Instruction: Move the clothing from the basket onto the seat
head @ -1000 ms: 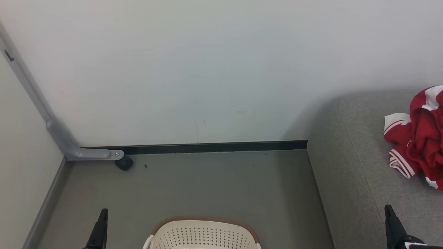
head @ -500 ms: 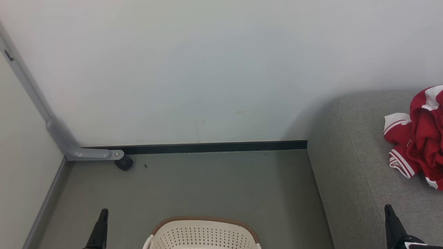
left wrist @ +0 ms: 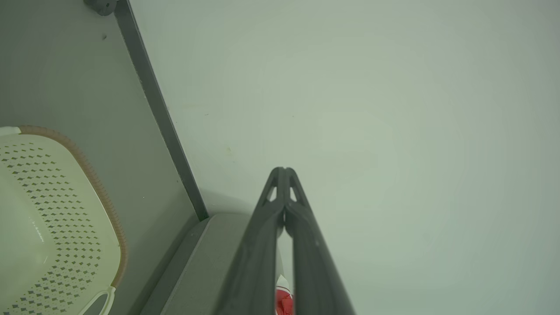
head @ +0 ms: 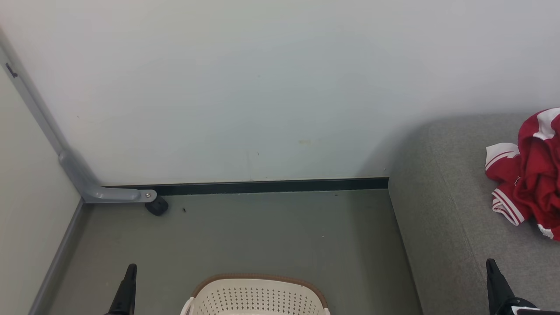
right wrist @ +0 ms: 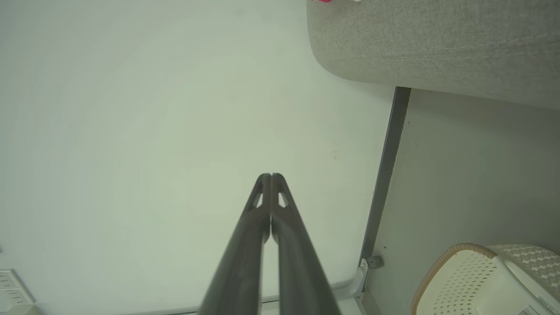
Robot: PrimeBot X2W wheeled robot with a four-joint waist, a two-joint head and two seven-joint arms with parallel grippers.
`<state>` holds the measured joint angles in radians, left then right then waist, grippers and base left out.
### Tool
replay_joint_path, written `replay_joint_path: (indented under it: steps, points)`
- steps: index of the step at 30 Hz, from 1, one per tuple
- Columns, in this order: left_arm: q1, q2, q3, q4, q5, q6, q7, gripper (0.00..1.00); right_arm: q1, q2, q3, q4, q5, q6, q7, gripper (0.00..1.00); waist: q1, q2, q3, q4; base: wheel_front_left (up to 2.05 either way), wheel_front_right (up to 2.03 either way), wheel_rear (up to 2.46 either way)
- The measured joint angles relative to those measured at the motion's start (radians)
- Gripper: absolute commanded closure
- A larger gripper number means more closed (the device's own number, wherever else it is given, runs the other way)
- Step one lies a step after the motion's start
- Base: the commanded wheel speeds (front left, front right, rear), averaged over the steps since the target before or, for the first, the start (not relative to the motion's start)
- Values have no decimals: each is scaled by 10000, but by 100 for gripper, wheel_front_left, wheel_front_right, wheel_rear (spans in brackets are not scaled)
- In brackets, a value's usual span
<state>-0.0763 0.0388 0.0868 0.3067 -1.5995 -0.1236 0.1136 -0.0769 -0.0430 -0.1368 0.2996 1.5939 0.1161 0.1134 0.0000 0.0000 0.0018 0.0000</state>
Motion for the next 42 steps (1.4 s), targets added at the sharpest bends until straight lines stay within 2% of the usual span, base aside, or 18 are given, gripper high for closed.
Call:
replay_joint_path:
  steps: [42]
  points:
    - [0,0,0,-12,0,0,0,100,-3,0,0,0,0,0,0,100,0,0,1,0,0,0,0]
